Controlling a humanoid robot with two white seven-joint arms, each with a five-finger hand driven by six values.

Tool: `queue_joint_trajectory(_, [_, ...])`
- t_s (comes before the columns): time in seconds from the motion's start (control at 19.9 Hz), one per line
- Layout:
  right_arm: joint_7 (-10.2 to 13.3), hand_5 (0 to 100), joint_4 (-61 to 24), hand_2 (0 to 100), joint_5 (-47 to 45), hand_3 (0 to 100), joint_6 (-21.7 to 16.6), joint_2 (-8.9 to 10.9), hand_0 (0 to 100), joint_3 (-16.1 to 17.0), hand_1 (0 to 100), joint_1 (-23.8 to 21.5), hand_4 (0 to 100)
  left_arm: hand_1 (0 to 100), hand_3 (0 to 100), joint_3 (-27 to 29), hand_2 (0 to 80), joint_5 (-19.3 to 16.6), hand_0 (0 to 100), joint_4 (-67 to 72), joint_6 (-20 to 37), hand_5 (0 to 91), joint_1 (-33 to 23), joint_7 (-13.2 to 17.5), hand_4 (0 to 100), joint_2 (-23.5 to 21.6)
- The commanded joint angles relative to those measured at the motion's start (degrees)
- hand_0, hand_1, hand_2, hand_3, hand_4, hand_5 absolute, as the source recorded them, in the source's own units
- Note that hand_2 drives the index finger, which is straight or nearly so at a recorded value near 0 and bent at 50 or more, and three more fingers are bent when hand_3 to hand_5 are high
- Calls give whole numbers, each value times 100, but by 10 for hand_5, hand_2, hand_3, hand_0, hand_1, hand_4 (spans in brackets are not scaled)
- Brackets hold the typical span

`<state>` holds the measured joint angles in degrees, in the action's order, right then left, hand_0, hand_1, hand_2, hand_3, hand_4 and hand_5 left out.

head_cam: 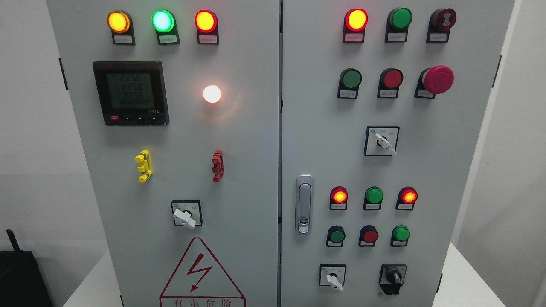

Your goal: Trip black knob to open circuit

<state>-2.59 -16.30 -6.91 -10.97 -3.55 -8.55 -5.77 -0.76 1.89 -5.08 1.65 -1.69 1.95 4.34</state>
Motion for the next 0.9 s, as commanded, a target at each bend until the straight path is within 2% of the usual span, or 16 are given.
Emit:
queue_joint_trajectory(0.0, [31,0,-294,0,-21,309,-98,30,70,91,443,-38,128,389,0,5,0,14,120,7,-7,0,2,-2,0,5])
queue_joint_trajectory(0.05, [40,0,-417,0,-21,406,-142,39,84,99,477,-64,183,389,0,5,0,14,120,7,-7,0,2,-2,0,5])
queue_joint_trajectory(0.1, [48,0,-548,0,-12,418,-229,39,94,117,490,-108,205,389,0,5,0,14,120,7,-7,0,2,-2,0,5])
queue_joint_trajectory(0.2, [66,0,-847,0,-3,547,-370,65,148,117,522,-204,336,389,0,5,0,14,120,7,-7,0,2,-2,0,5])
queue_joint_trajectory(0.3, [153,0,-1233,0,23,606,-502,74,181,108,533,-344,405,389,0,5,0,14,120,7,-7,0,2,-2,0,5])
queue_joint_trajectory(0.35, [250,35,-1366,0,23,661,-537,74,202,108,537,-371,466,389,0,5,0,14,120,7,-7,0,2,-2,0,5])
queue_joint_trajectory(0.4, [407,54,-1576,0,23,684,-581,74,210,108,537,-389,479,389,0,5,0,14,120,7,-7,0,2,-2,0,5])
queue_joint_trajectory(0.5, [619,163,-1919,0,23,782,-599,74,217,117,572,-442,583,389,0,5,0,14,120,7,-7,0,2,-2,0,5])
queue_joint_trajectory(0.7, [821,299,-2710,0,23,842,-617,188,242,126,635,-600,662,389,0,5,0,14,120,7,-7,0,2,-2,0,5])
queue_joint_trajectory(0.85, [1006,419,-3010,0,23,883,-836,215,250,126,678,-591,737,389,0,5,0,14,120,7,-7,0,2,-2,0,5])
